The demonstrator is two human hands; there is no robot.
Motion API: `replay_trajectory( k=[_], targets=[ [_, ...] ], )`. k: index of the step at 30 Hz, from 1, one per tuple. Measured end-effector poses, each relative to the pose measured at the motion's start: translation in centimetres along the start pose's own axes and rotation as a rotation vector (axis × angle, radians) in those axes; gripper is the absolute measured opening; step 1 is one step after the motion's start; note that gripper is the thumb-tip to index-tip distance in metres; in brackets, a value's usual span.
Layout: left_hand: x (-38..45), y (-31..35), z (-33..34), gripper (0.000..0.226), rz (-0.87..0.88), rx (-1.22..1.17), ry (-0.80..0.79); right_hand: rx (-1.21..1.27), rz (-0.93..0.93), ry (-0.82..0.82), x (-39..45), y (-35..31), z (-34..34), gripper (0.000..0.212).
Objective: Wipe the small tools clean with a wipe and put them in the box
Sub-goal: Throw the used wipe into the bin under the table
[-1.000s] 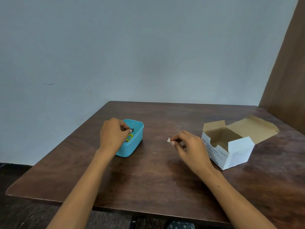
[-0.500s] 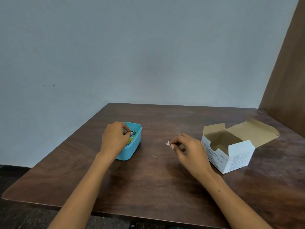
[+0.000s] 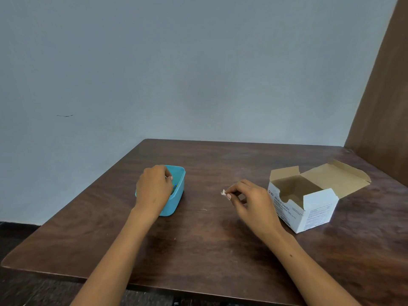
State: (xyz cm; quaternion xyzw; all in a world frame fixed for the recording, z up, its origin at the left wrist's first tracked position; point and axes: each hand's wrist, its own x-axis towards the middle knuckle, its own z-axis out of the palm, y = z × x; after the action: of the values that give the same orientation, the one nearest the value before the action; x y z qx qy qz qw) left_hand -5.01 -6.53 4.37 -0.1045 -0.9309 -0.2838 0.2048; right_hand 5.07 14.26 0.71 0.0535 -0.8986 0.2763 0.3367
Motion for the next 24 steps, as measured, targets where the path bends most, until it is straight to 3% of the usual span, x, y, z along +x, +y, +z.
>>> replay_trajectory(
  k=[4, 8, 15, 21, 24],
  targets=[
    [-1.3, 1.1, -0.5, 0.016, 0.131, -0.048, 0.231, 0.0, 0.009, -0.005, 0.1, -0.2, -0.1, 0.01],
    [-3.4, 3.4, -0.5, 0.01, 0.269, -0.145, 0.328, -0.001, 0.012, 0.01, 0.1, -0.3, -0.2, 0.008],
    [-7.2, 6.2, 1.9, 0.006, 0.323, -0.344, 0.218, -0.034, 0.033, 0.037, 0.5, -0.6, -1.4, 0.006],
    [-12.5, 8.3, 2.1, 0.012, 0.342, -0.549, 0.166, 0.033, 0.224, 0.109, -3.6, -2.6, -5.7, 0.005],
    [-16.0, 9.6, 2.3, 0.015, 0.354, -0.663, 0.134, 0.083, 0.327, 0.17, -8.9, -4.1, -8.8, 0.017]
  ],
)
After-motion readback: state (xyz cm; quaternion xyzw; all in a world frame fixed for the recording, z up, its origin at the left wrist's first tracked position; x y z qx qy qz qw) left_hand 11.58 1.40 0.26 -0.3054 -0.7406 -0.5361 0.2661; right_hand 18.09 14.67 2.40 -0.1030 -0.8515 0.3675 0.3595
